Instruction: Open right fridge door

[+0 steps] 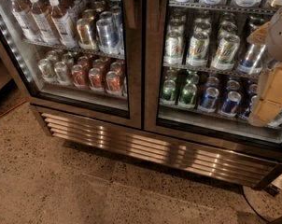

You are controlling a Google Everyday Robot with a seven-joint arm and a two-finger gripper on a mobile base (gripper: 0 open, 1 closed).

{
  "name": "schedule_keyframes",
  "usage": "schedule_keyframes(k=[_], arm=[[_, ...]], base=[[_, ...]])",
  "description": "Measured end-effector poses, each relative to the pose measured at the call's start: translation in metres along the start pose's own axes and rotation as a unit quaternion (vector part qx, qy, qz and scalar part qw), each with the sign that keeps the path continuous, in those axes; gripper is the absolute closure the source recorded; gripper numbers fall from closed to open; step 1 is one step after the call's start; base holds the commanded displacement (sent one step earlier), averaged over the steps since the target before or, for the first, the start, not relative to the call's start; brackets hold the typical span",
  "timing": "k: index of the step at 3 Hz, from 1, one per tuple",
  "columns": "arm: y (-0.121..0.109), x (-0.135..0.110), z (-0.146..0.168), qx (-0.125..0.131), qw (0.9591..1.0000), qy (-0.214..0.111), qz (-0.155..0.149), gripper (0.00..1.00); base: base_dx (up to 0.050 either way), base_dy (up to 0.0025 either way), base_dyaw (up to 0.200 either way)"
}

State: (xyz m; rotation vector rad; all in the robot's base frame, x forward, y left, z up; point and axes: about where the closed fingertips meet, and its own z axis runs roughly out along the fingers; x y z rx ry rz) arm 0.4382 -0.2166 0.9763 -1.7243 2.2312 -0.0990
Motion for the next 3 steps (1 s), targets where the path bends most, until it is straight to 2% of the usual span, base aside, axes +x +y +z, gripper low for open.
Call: schedule_keyframes(k=[2, 3], arm=[[0.0, 0.0, 0.0, 0.0, 1.0, 0.0, 0.0, 0.0], [0.0, 0.0, -0.0001, 0.0, 1.0, 0.0, 0.0, 0.0]], base=[[0.047, -0.00001, 0.0], [0.0, 0.0, 0.0]])
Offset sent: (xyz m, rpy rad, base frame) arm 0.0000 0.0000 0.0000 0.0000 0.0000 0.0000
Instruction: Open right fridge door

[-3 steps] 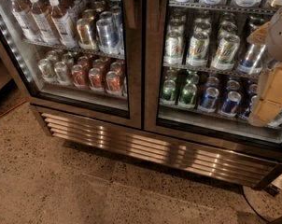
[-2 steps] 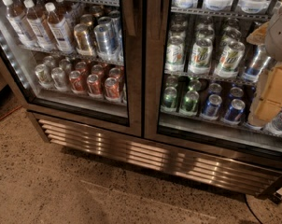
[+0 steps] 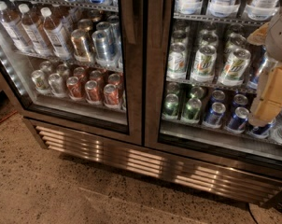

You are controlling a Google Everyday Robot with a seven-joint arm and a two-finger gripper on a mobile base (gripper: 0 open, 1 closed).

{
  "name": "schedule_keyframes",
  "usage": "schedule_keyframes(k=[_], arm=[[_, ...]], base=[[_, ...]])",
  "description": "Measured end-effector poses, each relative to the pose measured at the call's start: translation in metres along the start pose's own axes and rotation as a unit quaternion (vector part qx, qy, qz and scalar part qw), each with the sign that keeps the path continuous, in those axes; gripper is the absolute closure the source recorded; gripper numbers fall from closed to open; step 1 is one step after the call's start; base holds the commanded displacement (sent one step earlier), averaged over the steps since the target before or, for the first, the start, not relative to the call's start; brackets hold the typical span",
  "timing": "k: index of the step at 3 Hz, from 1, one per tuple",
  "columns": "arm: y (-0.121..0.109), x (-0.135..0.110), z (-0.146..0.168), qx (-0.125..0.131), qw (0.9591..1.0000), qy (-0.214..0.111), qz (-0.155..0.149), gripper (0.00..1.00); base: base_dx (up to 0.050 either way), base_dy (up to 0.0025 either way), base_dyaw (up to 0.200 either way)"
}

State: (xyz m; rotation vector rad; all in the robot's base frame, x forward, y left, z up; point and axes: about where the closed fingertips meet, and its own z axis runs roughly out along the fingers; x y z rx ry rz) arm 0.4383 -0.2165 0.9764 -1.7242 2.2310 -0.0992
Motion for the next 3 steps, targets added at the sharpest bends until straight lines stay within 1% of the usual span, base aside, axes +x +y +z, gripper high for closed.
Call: schedule_keyframes(k=[1, 2, 3], arm=[[-0.007, -0.004, -0.005, -0.003, 1.0, -0.002, 0.003, 0.0], [-0.019, -0.004, 0.019, -0.034, 0.9993, -0.002, 0.015, 0.0], [-0.016, -0.008, 0.068, -0.082, 0.9964, 0.004, 0.02, 0.0]], base=[[0.0, 0.0, 0.0], [0.0, 0.0, 0.0], [0.0, 0.0, 0.0]])
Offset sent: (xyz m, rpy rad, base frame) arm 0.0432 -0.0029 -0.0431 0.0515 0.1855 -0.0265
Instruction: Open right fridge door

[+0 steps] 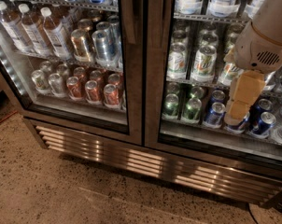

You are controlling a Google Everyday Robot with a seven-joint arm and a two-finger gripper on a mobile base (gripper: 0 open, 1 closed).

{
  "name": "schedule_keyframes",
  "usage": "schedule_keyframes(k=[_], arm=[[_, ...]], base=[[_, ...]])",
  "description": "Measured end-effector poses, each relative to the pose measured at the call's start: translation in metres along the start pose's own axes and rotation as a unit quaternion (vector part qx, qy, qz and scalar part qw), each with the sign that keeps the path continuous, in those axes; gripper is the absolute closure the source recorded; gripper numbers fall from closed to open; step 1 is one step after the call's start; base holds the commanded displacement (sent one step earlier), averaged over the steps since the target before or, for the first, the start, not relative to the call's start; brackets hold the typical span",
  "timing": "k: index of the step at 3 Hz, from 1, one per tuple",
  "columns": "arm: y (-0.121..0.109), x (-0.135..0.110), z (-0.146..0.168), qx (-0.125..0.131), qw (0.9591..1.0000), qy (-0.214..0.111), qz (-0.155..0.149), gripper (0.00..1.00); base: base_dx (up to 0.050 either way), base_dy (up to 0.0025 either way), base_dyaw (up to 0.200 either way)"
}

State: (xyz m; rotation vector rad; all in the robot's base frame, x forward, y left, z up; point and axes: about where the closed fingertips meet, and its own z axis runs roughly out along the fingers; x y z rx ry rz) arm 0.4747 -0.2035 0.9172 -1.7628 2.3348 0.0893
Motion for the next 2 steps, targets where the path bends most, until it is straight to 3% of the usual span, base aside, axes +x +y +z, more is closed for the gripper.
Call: schedule_keyframes(k=[1, 2], arm=[[0.0, 0.0, 0.0, 0.0, 1.0, 0.0, 0.0, 0.0], [-0.0017, -0.0013, 0.0005, -0.005, 0.9997, -0.02, -0.009, 0.0]], base=[[0.0, 0.0, 0.0], [0.0, 0.0, 0.0]])
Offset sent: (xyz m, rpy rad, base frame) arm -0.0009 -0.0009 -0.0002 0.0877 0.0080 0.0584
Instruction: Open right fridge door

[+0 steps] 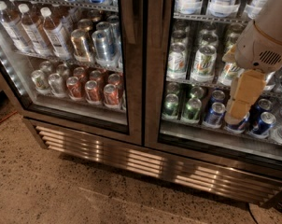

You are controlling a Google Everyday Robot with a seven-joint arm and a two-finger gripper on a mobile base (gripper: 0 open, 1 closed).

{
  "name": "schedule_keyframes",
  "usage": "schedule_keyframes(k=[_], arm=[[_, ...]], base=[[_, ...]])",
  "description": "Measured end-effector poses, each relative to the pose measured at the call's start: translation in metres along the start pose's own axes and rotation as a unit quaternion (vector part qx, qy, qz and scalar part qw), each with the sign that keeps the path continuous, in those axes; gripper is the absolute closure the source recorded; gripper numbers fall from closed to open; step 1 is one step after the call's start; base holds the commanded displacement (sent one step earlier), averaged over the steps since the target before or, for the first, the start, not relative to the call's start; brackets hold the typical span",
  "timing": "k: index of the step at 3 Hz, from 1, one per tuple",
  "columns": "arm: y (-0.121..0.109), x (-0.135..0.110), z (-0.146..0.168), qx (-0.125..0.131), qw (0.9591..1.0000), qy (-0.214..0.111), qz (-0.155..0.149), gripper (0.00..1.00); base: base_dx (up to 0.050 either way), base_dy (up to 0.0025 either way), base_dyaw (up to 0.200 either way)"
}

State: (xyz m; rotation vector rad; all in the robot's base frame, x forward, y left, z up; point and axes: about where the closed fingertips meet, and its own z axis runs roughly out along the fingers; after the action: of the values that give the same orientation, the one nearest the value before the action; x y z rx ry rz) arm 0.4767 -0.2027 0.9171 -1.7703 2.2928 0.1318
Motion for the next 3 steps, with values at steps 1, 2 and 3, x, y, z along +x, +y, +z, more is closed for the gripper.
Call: schedule_keyframes(k=[1, 2, 3], arm=[[-0.015, 0.014, 0.004, -0.005, 0.9979, -0.064, -0.008, 0.0], [-0.017, 0.029, 0.014, -0.049, 0.9838, -0.168, -0.037, 0.0], [-0.018, 0.014, 0.013, -0.057, 0.9751, -0.21, -0.041, 0.0]], base=[[0.0, 0.0, 0.0], [0.0, 0.0, 0.0], [0.0, 0.0, 0.0]])
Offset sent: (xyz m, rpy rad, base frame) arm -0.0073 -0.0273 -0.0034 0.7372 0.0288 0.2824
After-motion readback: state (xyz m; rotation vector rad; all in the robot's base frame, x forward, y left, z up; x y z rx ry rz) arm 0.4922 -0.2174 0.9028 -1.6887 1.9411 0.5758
